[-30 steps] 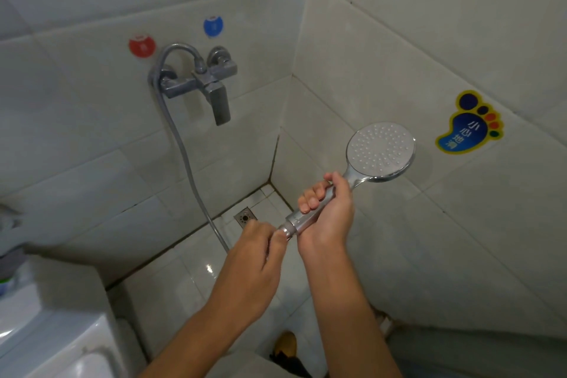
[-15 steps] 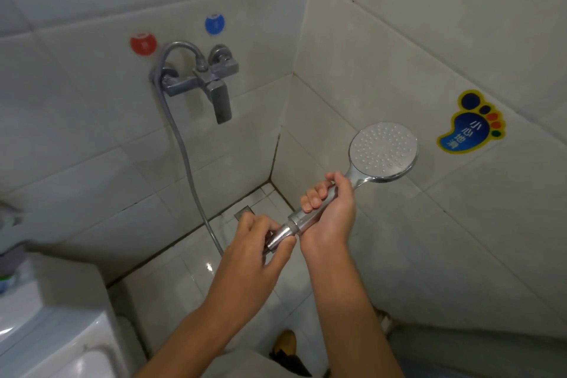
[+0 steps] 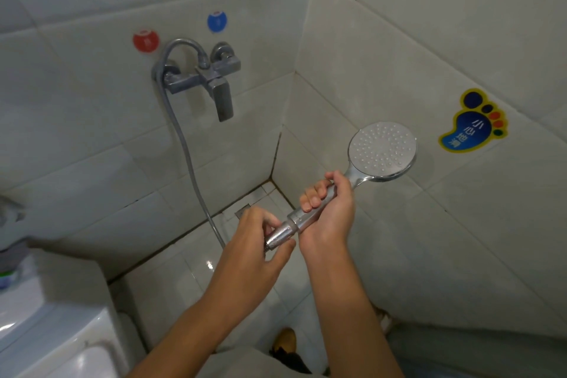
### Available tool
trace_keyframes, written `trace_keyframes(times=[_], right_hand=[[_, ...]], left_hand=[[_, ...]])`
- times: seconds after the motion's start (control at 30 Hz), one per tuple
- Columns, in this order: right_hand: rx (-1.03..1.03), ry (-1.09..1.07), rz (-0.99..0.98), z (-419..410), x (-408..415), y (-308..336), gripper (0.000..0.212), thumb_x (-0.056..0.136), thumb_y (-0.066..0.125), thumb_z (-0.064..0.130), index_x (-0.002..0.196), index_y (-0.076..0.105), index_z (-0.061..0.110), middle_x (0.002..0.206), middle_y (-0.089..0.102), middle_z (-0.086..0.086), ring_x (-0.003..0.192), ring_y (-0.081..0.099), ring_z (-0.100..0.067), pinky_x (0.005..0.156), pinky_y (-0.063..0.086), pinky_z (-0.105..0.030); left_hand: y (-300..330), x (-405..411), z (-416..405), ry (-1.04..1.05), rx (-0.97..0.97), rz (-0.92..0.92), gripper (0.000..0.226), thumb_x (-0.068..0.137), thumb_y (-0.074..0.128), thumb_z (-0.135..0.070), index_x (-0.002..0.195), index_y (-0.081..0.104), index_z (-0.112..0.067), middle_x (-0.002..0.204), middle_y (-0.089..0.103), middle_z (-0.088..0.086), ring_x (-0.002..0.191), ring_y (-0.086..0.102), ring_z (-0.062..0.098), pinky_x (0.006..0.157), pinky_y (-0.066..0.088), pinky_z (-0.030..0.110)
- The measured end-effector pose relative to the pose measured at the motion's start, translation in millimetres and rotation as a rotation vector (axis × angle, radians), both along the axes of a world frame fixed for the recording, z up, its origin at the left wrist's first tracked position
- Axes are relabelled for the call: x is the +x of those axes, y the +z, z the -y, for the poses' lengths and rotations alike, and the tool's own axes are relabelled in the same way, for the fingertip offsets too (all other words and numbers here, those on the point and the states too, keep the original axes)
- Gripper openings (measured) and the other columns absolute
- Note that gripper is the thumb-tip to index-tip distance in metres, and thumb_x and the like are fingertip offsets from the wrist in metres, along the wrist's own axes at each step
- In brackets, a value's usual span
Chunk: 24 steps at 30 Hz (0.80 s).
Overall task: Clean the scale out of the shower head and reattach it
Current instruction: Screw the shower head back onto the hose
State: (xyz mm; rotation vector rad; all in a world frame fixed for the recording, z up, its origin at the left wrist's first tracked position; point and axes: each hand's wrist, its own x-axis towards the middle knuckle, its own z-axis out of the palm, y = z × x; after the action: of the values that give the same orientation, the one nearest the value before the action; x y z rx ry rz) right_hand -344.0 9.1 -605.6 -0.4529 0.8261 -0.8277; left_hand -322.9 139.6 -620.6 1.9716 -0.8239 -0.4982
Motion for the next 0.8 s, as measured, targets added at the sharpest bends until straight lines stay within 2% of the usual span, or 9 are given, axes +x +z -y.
trace_keyframes(times=[0.1,0.17,0.23,0.4,0.47,0.53,0.6,0.7,0.8], right_hand=[[0.003,0.004,-0.001,-1.0,-0.4,-0.2,0.012,0.092,0.053,0.021,0.083,0.049,0.014,0.055,0.039,0.004,0.04,0.033,-0.009,0.036,0.03,-0.022],[0.005,-0.001,0.006,-0.9,0.0,0.5,0.013,0.092,0.052,0.02,0.082,0.049,0.014,0.054,0.039,0.004,0.039,0.033,-0.009,0.035,0.029,-0.021],[0.002,-0.003,0.01,-1.3,0.1,1.0,0.013,0.093,0.051,0.02,0.082,0.048,0.014,0.054,0.039,0.004,0.038,0.033,-0.008,0.034,0.029,-0.021],[0.002,0.003,0.004,-2.0,-2.2,-0.7,0.012,0.093,0.052,0.021,0.085,0.049,0.014,0.055,0.04,0.004,0.04,0.033,-0.009,0.036,0.03,-0.021],[0.009,0.0,0.012,-1.0,-2.0,-0.9,0.012,0.093,0.052,0.022,0.085,0.049,0.014,0.055,0.039,0.005,0.04,0.033,-0.008,0.035,0.03,-0.021],[0.013,0.001,0.017,-1.1,-1.6,-1.3,0.012,0.093,0.052,0.021,0.085,0.048,0.014,0.054,0.038,0.004,0.04,0.033,-0.008,0.035,0.03,-0.021],[0.011,-0.001,0.021,-1.5,-1.7,-1.1,0.012,0.093,0.051,0.021,0.084,0.048,0.014,0.054,0.038,0.004,0.039,0.032,-0.009,0.035,0.029,-0.022],[0.006,-0.002,0.02,-2.1,-2.4,-0.5,0.013,0.094,0.051,0.02,0.083,0.047,0.014,0.054,0.038,0.004,0.039,0.032,-0.009,0.035,0.029,-0.021],[0.002,-0.001,0.017,-2.6,-3.7,0.3,0.013,0.093,0.051,0.02,0.083,0.048,0.014,0.055,0.038,0.004,0.04,0.032,-0.009,0.035,0.029,-0.021]], left_hand=[[1.0,-0.9,-0.5,0.015,0.017,-0.023,0.026,0.086,0.059,-0.044,0.105,0.045,-0.033,0.088,0.05,-0.01,0.075,0.052,0.006,0.057,0.045,0.018],[3.3,-0.5,-0.1,-0.007,0.04,-0.034,0.029,0.09,0.041,-0.055,0.102,0.053,-0.032,0.091,0.05,-0.009,0.081,0.052,0.005,0.062,0.043,0.017],[4.1,-0.4,0.6,-0.026,0.046,-0.035,0.039,0.095,0.029,-0.052,0.095,0.061,-0.029,0.09,0.051,-0.007,0.082,0.052,0.006,0.068,0.043,0.019],[2.0,-0.3,-1.9,0.005,-0.013,0.017,0.009,0.091,0.054,-0.038,0.089,0.052,-0.03,0.088,0.047,-0.009,0.076,0.051,0.008,0.062,0.043,0.015],[-1.2,-1.4,-3.8,0.011,-0.036,-0.001,0.021,0.086,0.065,-0.034,0.095,0.046,-0.031,0.09,0.048,-0.006,0.073,0.052,0.011,0.058,0.044,0.015],[-1.2,-2.5,-4.1,0.028,-0.03,-0.017,0.029,0.084,0.064,-0.041,0.102,0.043,-0.032,0.09,0.047,-0.006,0.07,0.05,0.011,0.055,0.044,0.017],[1.5,-3.6,-2.7,0.038,-0.009,-0.031,0.027,0.088,0.05,-0.051,0.107,0.048,-0.032,0.091,0.044,-0.008,0.074,0.05,0.008,0.061,0.044,0.016],[4.6,-4.2,-2.1,-0.006,0.023,-0.025,0.038,0.094,0.031,-0.049,0.091,0.059,-0.024,0.087,0.044,-0.006,0.082,0.049,0.008,0.066,0.04,0.01],[3.4,-3.6,-2.9,0.003,0.005,0.021,0.019,0.094,0.047,-0.04,0.092,0.057,-0.025,0.089,0.044,-0.008,0.08,0.049,0.005,0.064,0.042,0.01]])
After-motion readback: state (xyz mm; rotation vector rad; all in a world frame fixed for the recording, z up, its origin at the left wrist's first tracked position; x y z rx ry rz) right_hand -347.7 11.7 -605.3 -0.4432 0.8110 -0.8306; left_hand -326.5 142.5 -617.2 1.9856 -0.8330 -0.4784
